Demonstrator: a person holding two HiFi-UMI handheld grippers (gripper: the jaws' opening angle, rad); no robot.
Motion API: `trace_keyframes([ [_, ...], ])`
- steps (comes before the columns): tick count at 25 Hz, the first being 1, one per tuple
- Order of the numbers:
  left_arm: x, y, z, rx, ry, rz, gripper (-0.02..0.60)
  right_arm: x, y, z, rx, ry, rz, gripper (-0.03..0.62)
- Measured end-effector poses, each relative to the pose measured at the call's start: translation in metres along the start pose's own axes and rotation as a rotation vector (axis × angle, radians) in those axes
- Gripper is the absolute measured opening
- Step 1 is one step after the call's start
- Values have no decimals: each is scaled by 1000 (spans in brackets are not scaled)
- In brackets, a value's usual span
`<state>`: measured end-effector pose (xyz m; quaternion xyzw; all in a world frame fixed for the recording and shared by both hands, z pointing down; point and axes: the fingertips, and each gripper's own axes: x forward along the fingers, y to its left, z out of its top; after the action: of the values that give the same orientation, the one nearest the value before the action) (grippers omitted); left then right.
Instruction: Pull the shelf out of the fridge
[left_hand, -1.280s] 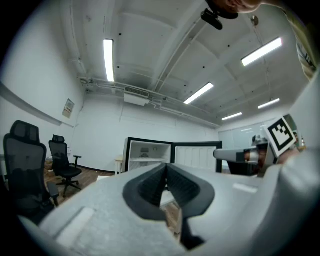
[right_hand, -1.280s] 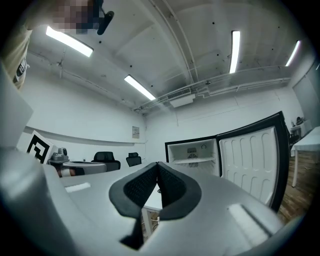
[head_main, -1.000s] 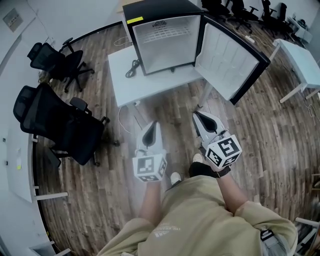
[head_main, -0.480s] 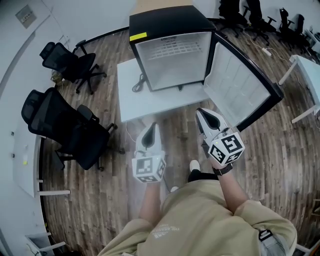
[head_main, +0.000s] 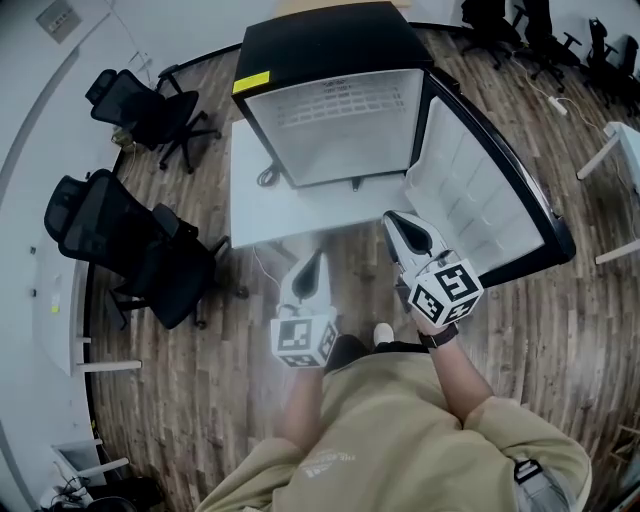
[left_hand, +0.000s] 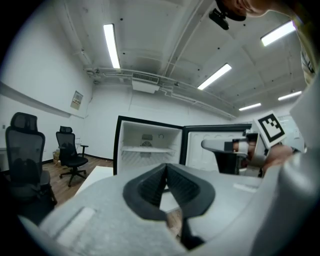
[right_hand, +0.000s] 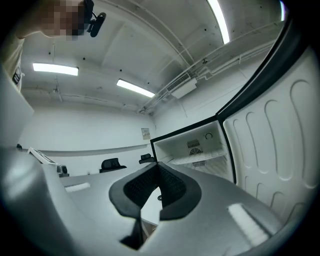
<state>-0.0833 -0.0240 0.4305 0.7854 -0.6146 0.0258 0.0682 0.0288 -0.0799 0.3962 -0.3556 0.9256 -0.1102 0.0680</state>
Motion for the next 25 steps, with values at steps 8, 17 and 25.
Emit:
trace_keyframes([
  [8, 30, 21, 7, 8, 0, 52, 2, 20, -26, -13, 47, 21, 27, 8],
  [17, 80, 31, 13, 15, -15, 1, 2, 47, -55, -6, 19, 17, -11, 8],
  [25, 134, 47, 24, 4, -25, -62, 2, 92, -74, -6, -40, 53, -25, 8],
])
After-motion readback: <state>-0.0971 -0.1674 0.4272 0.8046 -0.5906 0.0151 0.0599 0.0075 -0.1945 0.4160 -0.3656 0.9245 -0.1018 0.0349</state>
